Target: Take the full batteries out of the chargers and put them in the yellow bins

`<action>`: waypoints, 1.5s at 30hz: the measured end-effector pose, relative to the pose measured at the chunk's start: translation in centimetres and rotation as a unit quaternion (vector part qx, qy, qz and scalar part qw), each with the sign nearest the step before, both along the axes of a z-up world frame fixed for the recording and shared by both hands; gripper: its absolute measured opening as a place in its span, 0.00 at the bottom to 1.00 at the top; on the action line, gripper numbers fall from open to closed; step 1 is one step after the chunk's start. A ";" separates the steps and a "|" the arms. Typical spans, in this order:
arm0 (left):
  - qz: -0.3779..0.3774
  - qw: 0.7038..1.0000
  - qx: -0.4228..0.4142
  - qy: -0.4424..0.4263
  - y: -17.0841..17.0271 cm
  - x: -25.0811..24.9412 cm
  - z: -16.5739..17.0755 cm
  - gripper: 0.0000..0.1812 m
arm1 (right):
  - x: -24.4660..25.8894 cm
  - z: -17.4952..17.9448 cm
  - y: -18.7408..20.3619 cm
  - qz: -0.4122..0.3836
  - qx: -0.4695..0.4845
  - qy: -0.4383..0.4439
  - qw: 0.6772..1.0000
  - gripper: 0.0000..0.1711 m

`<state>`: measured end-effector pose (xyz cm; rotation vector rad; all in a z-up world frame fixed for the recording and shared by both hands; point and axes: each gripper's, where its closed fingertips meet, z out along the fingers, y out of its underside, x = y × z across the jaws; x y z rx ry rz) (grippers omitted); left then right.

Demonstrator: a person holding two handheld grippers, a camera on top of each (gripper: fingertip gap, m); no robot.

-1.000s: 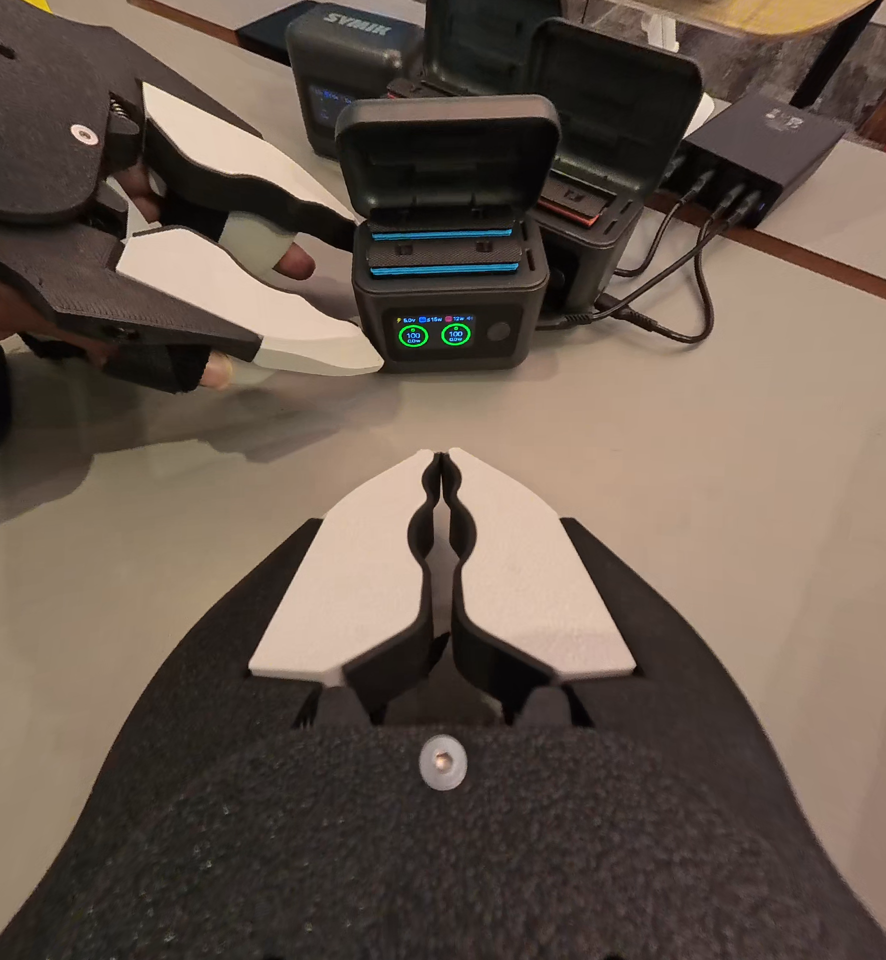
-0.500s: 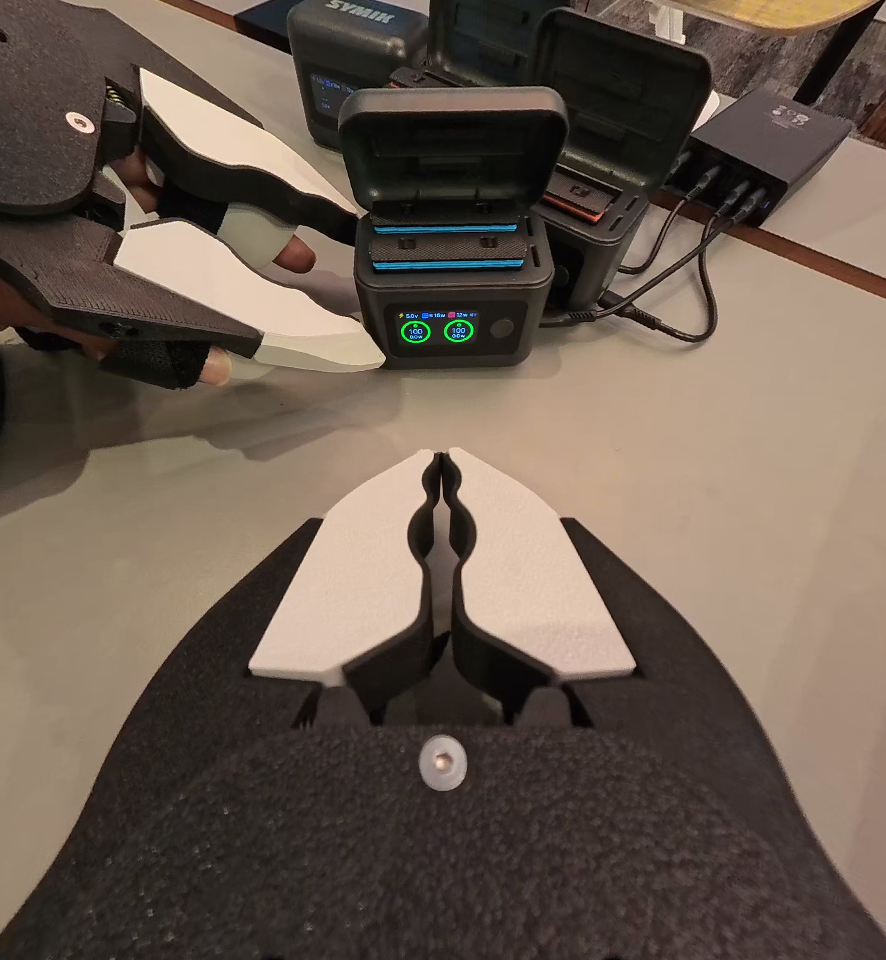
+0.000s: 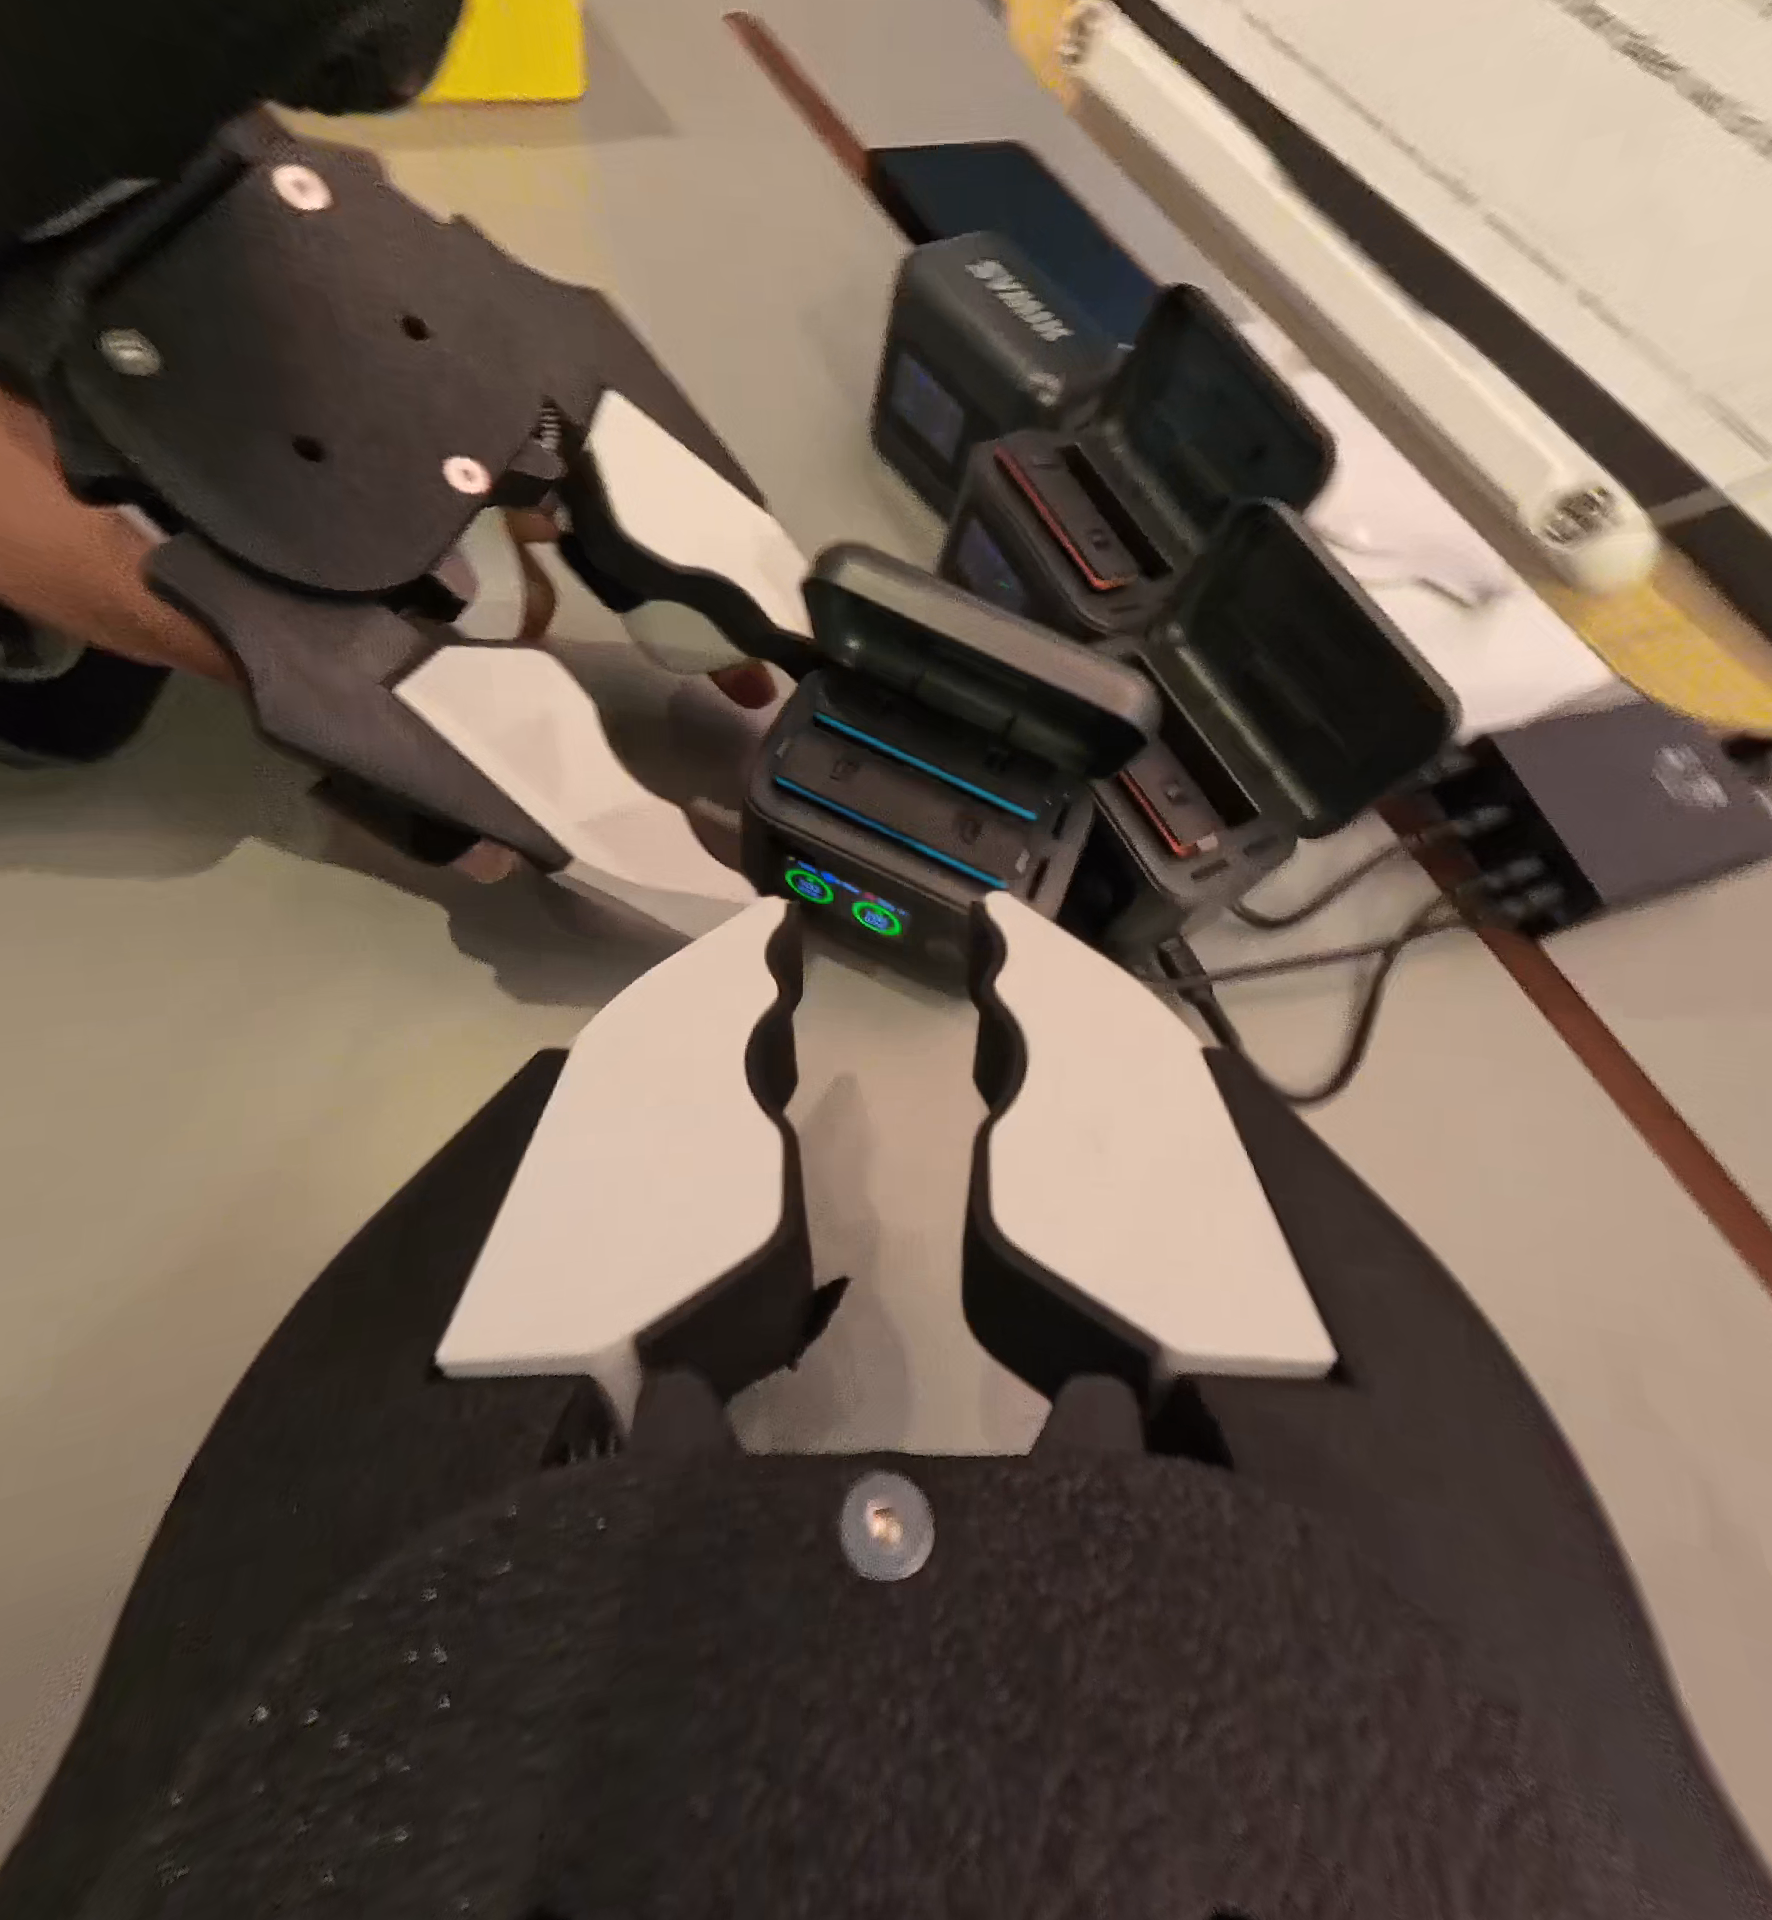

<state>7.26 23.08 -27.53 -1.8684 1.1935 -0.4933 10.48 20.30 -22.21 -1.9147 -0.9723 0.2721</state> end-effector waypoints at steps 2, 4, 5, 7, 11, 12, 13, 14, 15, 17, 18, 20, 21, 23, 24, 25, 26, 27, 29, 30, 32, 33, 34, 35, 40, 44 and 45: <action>0.008 1.000 0.004 0.006 0.3 0.0 -0.1 0.34 | -0.6 -0.1 0.5 0.051 -0.001 -0.035 0.998 0.19; 0.013 1.000 0.008 0.007 0.5 0.0 -0.1 0.31 | -1.1 -0.5 0.9 0.105 0.012 -0.091 0.990 0.19; 0.013 1.000 0.005 0.006 0.4 0.0 -0.1 0.31 | -1.3 -0.8 1.1 0.129 0.017 -0.118 0.984 0.19; 0.010 1.000 -0.002 0.003 0.4 0.0 -0.2 0.31 | -1.8 -1.2 1.4 0.171 0.019 -0.157 0.973 0.19; 0.005 1.000 -0.006 0.002 0.4 0.0 -0.2 0.31 | -2.4 -1.7 1.9 0.228 0.008 -0.224 0.948 0.19; 0.004 1.000 -0.006 0.002 0.4 0.0 -0.2 0.31 | -2.6 -1.8 2.0 0.239 0.004 -0.239 0.941 0.18; 0.003 1.000 -0.006 0.002 0.4 0.0 -0.2 0.31 | -2.6 -2.0 2.0 0.252 -0.002 -0.253 0.934 0.17; 0.002 1.000 -0.006 0.002 0.4 0.0 -0.2 0.31 | -2.6 -2.2 2.0 0.263 -0.008 -0.270 0.926 0.17; 0.000 1.000 -0.007 0.002 0.4 0.1 -0.2 0.31 | -2.6 -2.4 2.1 0.272 -0.012 -0.288 0.918 0.17; -0.002 1.000 -0.012 0.000 0.4 0.0 -0.2 0.31 | -2.6 -2.4 2.2 0.293 -0.022 -0.310 0.904 0.16; -0.005 1.000 -0.014 -0.002 0.4 0.0 -0.2 0.31 | -2.6 -2.4 2.2 0.301 -0.029 -0.322 0.897 0.16; -0.010 1.000 -0.012 0.000 0.4 0.1 -0.2 0.31 | -2.4 -2.4 2.2 0.318 -0.044 -0.347 0.881 0.15; -0.013 1.000 -0.010 0.001 0.4 0.1 -0.2 0.31 | -2.3 -2.4 2.2 0.326 -0.052 -0.360 0.873 0.15; -0.017 1.000 -0.006 0.002 0.4 0.1 -0.2 0.31 | -2.2 -2.3 2.1 0.340 -0.068 -0.383 0.856 0.14; -0.019 1.000 -0.006 0.002 0.4 0.1 -0.2 0.31 | -2.1 -2.3 2.1 0.347 -0.075 -0.393 0.849 0.14; -0.020 1.000 -0.005 0.003 0.4 0.1 -0.2 0.31 | -2.1 -2.3 2.1 0.353 -0.082 -0.402 0.841 0.14; -0.022 1.000 -0.005 0.003 0.4 0.1 -0.2 0.31 | -2.1 -2.3 2.1 0.360 -0.088 -0.409 0.834 0.13; -0.022 1.000 -0.008 0.001 0.4 0.1 -0.2 0.31 | -2.1 -2.3 2.1 0.366 -0.093 -0.414 0.828 0.13; -0.023 1.000 -0.009 0.001 0.4 0.1 -0.2 0.31 | -2.0 -2.2 2.2 0.375 -0.105 -0.420 0.820 0.12; -0.024 1.000 -0.008 0.001 0.4 0.2 -0.2 0.31 | -1.9 -2.2 2.2 0.379 -0.111 -0.421 0.816 0.12; -0.024 1.000 -0.008 0.002 0.4 0.1 -0.2 0.31 | -1.9 -2.2 2.2 0.388 -0.115 -0.421 0.812 0.12; -0.024 1.000 -0.008 0.002 0.4 0.2 -0.2 0.31 | -1.9 -2.2 2.2 0.393 -0.116 -0.421 0.809 0.12; -0.025 1.000 -0.006 0.002 0.4 0.2 -0.2 0.31 | -1.8 -2.2 2.3 0.397 -0.117 -0.421 0.807 0.12; -0.027 1.000 -0.002 0.002 0.4 0.2 -0.2 0.31 | -1.8 -2.2 2.4 0.400 -0.116 -0.423 0.805 0.09; -0.028 1.000 0.003 0.004 0.4 0.2 -0.2 0.31 | -1.8 -2.2 2.5 0.415 -0.114 -0.429 0.794 0.08; -0.026 1.000 0.001 0.005 0.3 0.2 -0.2 0.31 | -1.7 -2.1 2.5 0.420 -0.095 -0.430 0.794 0.08; -0.025 1.000 -0.006 0.004 0.3 0.2 -0.2 0.31 | -1.8 -2.1 2.5 0.419 -0.094 -0.425 0.797 0.08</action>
